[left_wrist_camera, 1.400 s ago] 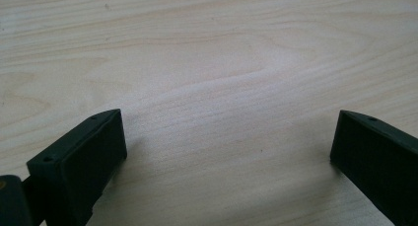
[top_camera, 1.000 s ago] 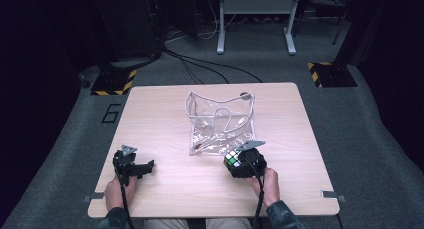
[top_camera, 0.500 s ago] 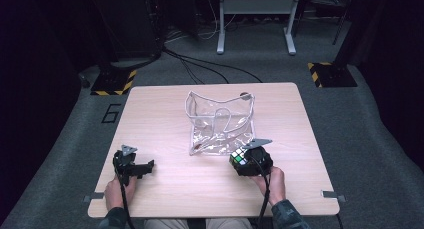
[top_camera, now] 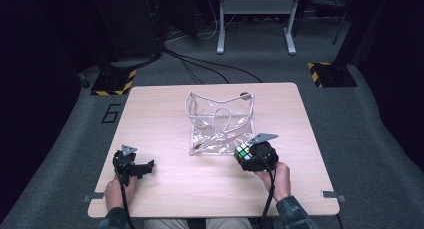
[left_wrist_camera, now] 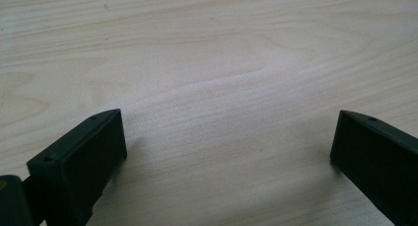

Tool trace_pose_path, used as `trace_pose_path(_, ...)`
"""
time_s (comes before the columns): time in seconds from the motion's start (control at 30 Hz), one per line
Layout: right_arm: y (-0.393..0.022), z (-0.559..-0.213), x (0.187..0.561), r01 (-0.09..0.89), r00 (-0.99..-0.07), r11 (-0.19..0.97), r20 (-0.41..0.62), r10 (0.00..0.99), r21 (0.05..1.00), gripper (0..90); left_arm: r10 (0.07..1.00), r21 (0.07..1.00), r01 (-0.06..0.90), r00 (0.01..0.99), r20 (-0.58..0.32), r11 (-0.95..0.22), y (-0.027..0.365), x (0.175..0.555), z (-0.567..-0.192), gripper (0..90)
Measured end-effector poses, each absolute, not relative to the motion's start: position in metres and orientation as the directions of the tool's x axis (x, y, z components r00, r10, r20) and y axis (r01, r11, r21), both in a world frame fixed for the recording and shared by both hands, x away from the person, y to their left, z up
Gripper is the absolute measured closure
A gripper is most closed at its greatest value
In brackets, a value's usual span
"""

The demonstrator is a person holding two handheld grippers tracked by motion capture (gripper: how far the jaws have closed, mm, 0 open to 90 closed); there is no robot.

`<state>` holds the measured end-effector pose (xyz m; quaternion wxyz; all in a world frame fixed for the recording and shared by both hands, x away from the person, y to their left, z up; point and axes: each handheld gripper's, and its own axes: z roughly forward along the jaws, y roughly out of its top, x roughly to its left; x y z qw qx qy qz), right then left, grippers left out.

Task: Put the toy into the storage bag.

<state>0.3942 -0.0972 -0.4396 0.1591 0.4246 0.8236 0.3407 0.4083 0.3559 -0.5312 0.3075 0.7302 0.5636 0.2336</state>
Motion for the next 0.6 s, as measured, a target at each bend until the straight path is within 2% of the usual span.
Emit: trace_pose_path(0.6, -0.107, -0.419, 0.4, 0.579, -0.567, 0.387, 0.014, 0.823, 0.718, 33.2, 0.967, 0.711, 0.68, 0.256, -0.004, -0.177, 0.356, 0.408, -0.531, 0.4)
